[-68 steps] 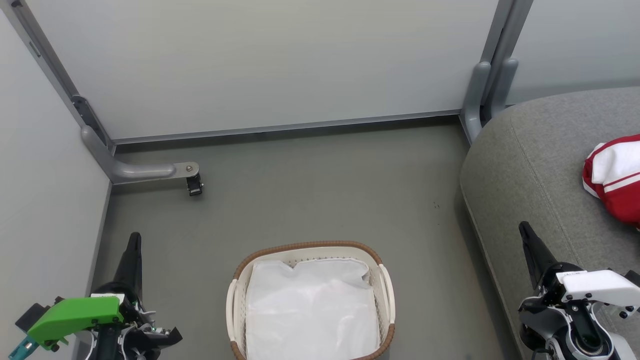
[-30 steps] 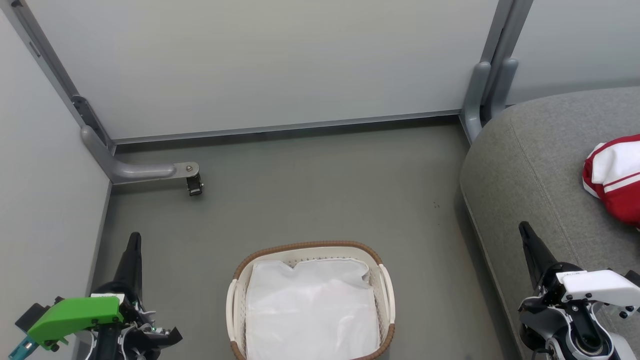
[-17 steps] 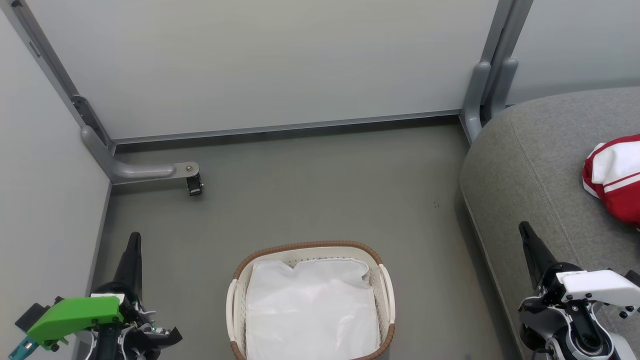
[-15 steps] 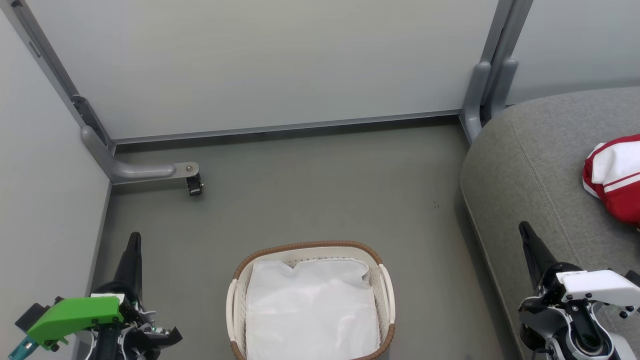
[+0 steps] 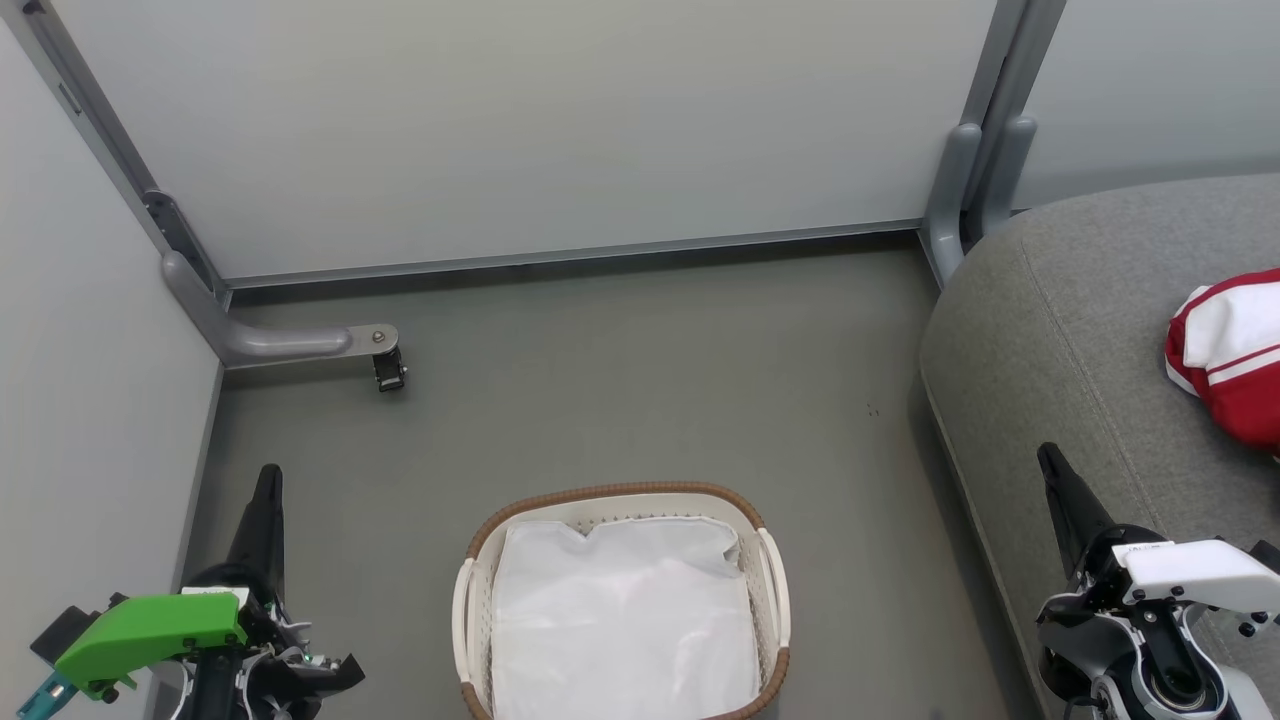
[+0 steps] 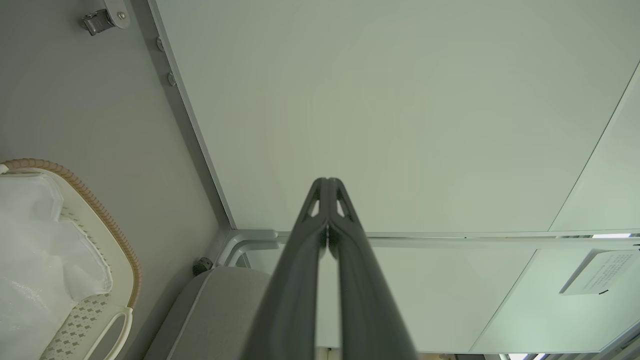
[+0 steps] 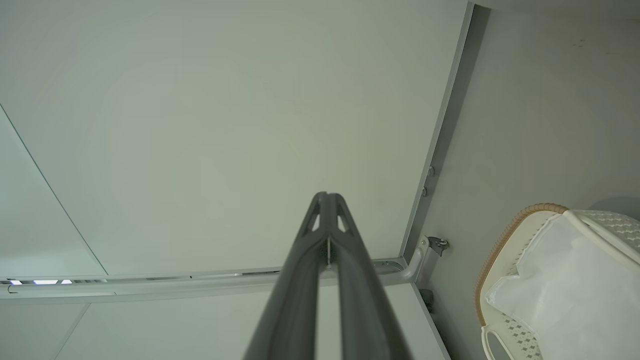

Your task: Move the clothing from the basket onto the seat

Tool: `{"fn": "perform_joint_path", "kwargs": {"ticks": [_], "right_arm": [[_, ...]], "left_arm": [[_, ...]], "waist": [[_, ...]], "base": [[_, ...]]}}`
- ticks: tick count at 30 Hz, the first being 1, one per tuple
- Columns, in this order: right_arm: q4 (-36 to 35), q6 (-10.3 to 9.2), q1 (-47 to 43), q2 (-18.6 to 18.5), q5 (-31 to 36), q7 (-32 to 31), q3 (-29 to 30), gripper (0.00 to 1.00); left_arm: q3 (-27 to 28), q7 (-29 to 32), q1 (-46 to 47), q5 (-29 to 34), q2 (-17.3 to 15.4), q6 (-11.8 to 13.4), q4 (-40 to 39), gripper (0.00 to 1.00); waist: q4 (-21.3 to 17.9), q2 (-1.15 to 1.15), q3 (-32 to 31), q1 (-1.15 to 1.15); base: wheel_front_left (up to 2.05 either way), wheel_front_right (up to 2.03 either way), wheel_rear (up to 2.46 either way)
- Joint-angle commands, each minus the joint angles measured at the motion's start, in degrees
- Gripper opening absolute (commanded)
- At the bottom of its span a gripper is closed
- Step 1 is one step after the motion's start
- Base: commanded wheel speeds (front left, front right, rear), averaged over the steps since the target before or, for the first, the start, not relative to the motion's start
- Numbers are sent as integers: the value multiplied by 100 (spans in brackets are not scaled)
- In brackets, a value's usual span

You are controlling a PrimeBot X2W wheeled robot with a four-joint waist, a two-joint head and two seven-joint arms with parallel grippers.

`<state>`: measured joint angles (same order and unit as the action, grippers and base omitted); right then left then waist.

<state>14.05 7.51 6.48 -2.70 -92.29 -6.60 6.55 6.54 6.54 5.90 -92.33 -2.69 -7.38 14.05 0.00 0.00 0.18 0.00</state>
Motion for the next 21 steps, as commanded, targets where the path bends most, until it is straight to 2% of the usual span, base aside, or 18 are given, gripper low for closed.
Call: {"fn": "perform_joint_path", "kwargs": {"ticks": [1,21], "right_arm": [[-19,-4,-65,-34,-24,-8,9,0],[-19,-4,-65,-34,-24,-8,9,0]], "left_arm": [[11,18,57,-18,-36,-29,-8,0],[10,17,57,-18,-36,-29,-9,0]], "waist": [[0,0,0,0],[0,0,0,0]], "base": [[0,0,0],[0,0,0]]}}
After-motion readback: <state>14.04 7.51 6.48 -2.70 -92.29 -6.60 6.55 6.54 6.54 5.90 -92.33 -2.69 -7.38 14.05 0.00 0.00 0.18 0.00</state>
